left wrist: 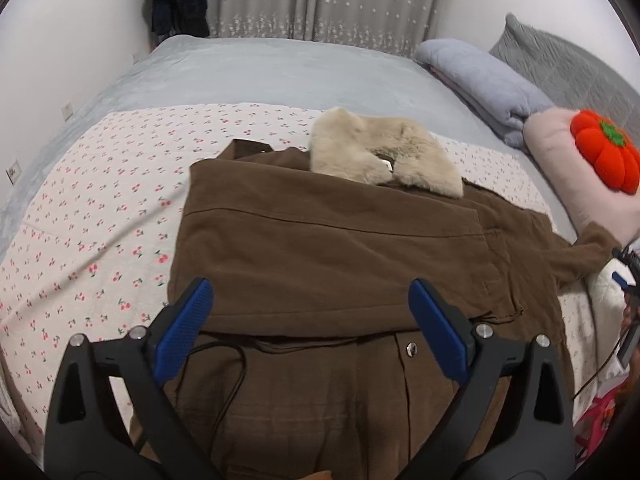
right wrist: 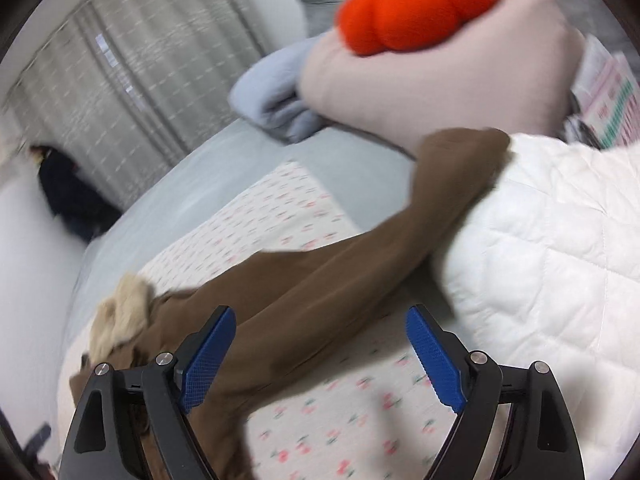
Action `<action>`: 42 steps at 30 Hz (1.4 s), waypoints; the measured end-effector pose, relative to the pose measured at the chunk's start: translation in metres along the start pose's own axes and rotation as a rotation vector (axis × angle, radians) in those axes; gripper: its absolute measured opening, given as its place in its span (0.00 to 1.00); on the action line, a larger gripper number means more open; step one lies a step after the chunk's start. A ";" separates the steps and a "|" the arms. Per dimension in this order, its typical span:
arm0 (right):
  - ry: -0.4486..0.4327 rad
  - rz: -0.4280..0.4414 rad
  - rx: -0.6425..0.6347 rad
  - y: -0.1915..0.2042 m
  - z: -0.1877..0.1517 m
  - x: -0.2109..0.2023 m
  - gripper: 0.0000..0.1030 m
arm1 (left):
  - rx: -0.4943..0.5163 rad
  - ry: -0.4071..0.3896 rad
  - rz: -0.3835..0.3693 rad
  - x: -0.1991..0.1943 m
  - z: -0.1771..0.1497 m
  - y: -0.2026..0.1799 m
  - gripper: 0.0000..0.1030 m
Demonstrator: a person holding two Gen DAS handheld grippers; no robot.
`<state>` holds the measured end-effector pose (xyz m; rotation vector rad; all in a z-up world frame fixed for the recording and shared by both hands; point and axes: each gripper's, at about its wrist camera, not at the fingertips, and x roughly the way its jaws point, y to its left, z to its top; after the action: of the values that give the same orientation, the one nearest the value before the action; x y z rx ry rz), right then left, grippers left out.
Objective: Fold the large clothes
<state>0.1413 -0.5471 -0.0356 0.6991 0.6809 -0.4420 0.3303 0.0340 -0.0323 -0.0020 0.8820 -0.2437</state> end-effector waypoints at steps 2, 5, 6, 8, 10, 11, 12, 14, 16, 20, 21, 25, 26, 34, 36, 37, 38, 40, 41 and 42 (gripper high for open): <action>0.004 0.011 0.027 -0.011 0.006 0.013 0.86 | 0.021 0.004 0.004 0.004 0.001 -0.010 0.95; 0.028 0.004 0.081 -0.023 0.012 0.036 0.86 | 0.059 0.011 0.011 0.011 0.001 -0.027 0.95; 0.028 -0.006 0.093 -0.025 0.013 0.044 0.86 | 0.076 0.019 0.011 0.014 0.001 -0.034 0.95; 0.013 -0.030 0.099 -0.025 0.016 0.053 0.86 | 0.100 0.029 0.005 0.016 -0.002 -0.044 0.95; -0.021 -0.057 0.095 -0.020 0.020 0.062 0.80 | 0.122 0.033 -0.004 0.018 -0.003 -0.052 0.95; -0.037 -0.064 0.093 -0.019 0.022 0.061 0.73 | 0.132 0.031 -0.009 0.019 -0.004 -0.055 0.95; -0.054 -0.067 0.089 -0.017 0.024 0.063 0.52 | 0.139 0.028 -0.015 0.019 -0.005 -0.057 0.95; -0.056 -0.075 0.110 -0.019 0.028 0.066 0.16 | 0.150 0.023 -0.032 0.020 -0.005 -0.059 0.95; -0.077 -0.035 0.161 -0.027 0.030 0.061 0.09 | 0.156 0.019 -0.033 0.021 -0.005 -0.057 0.95; -0.184 0.084 0.136 -0.018 0.032 0.034 0.07 | 0.152 0.018 -0.034 0.022 -0.004 -0.047 0.95; -0.215 0.113 0.106 -0.009 0.033 0.025 0.07 | 0.147 0.018 -0.036 0.023 -0.004 -0.044 0.95; -0.285 0.254 0.004 0.037 0.044 -0.004 0.07 | 0.107 0.021 -0.045 0.028 -0.003 -0.029 0.95; -0.289 0.307 -0.028 0.054 0.047 -0.010 0.07 | 0.099 0.022 -0.047 0.030 -0.003 -0.026 0.95; -0.224 0.639 -0.442 0.227 0.023 -0.044 0.07 | 0.034 0.028 -0.072 0.041 -0.007 -0.005 0.95; -0.181 0.694 -0.551 0.267 0.002 -0.045 0.07 | 0.026 0.027 -0.081 0.043 -0.008 -0.001 0.95; -0.148 0.726 -0.616 0.290 -0.014 -0.044 0.07 | 0.023 0.026 -0.084 0.044 -0.009 0.000 0.95; -0.125 0.745 -0.655 0.304 -0.027 -0.044 0.07 | 0.020 0.025 -0.087 0.044 -0.010 0.002 0.95; -0.049 0.783 -0.742 0.333 -0.058 -0.035 0.09 | 0.002 0.016 -0.110 0.045 -0.013 0.008 0.95; 0.002 0.798 -0.784 0.345 -0.075 -0.030 0.10 | -0.007 0.015 -0.117 0.046 -0.014 0.010 0.95; 0.073 0.810 -0.834 0.356 -0.093 -0.021 0.15 | -0.023 0.018 -0.130 0.048 -0.015 0.013 0.95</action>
<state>0.2932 -0.2322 0.0818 0.1455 0.5263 0.6011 0.3510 0.0384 -0.0797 -0.0785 0.9034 -0.3551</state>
